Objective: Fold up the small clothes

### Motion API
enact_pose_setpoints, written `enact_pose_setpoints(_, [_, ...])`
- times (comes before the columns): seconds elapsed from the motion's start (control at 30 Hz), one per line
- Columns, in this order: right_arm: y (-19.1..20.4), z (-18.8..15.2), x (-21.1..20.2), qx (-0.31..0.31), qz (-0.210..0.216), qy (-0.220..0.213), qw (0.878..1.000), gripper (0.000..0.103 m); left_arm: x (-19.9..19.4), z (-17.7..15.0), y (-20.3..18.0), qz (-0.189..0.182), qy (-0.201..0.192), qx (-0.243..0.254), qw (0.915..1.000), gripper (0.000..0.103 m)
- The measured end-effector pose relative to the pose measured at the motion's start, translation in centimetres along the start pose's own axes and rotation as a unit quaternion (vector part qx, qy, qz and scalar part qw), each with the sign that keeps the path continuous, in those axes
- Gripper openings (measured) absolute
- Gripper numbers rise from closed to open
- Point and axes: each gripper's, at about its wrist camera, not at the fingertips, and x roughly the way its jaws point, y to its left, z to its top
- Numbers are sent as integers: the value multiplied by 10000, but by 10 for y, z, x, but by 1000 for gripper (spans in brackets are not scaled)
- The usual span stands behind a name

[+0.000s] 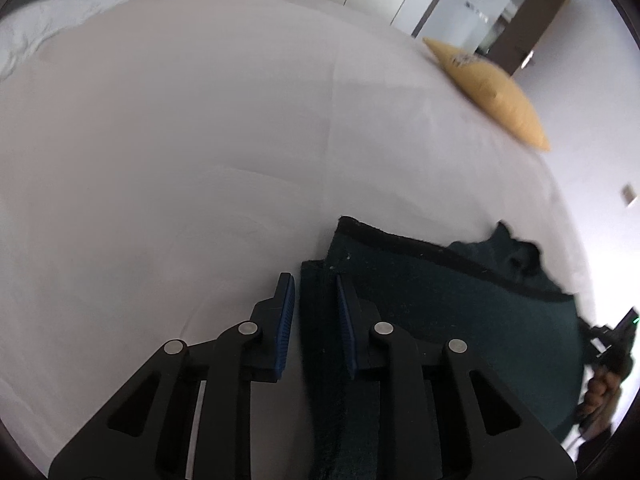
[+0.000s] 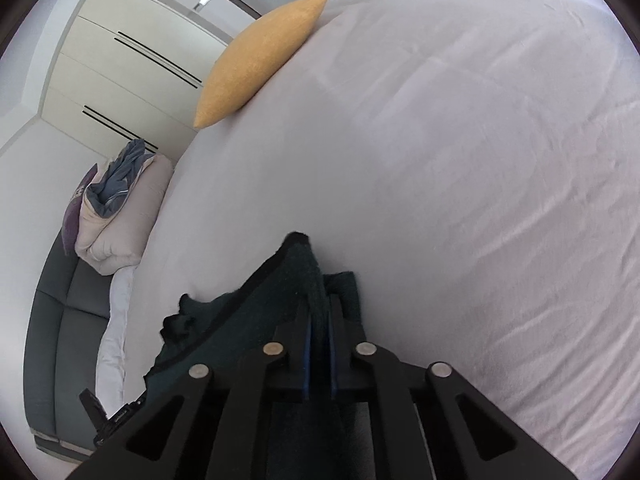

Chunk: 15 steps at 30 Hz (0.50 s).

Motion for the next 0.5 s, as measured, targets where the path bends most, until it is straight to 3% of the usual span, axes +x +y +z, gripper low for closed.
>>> enact_pose_setpoints(0.03, [5,0,-8,-62,-130,-89,9999,25,-6,-1,3,-24,-22,-44,10000,22])
enact_pose_setpoints(0.07, [12,-2,-20,-159,-351,-271,9989,45,-14,-2,4,11,-80,-58,10000,22])
enact_pose_setpoints(0.1, [19,-5,-33,-223,-492,-499,9973,48,-28,-4,4,200,-229,-40,9995,22])
enact_pose_setpoints(0.13, [29,-10,-46,-281,-418,-663,9965,48,-41,-6,0,230,-404,12,9989,22])
enact_pose_setpoints(0.2, [47,-23,-56,-369,111,-561,9977,48,-63,-12,-17,-3,-599,200,9980,22])
enact_pose_setpoints(0.27, [83,-52,-49,-761,682,-88,9947,48,-75,-27,-41,-189,-616,541,9965,22])
enact_pose_setpoints(0.37, [129,-112,-17,-1205,1559,849,9767,44,-70,-61,-82,-401,-353,1188,9915,22])
enact_pose_setpoints(0.43, [144,-149,9,-1233,1783,1379,9664,41,-56,-81,-95,-262,-165,1443,9891,22])
enact_pose_setpoints(0.5, [148,-176,26,-1321,1703,1677,9620,41,-44,-98,-86,-160,69,1347,9907,22])
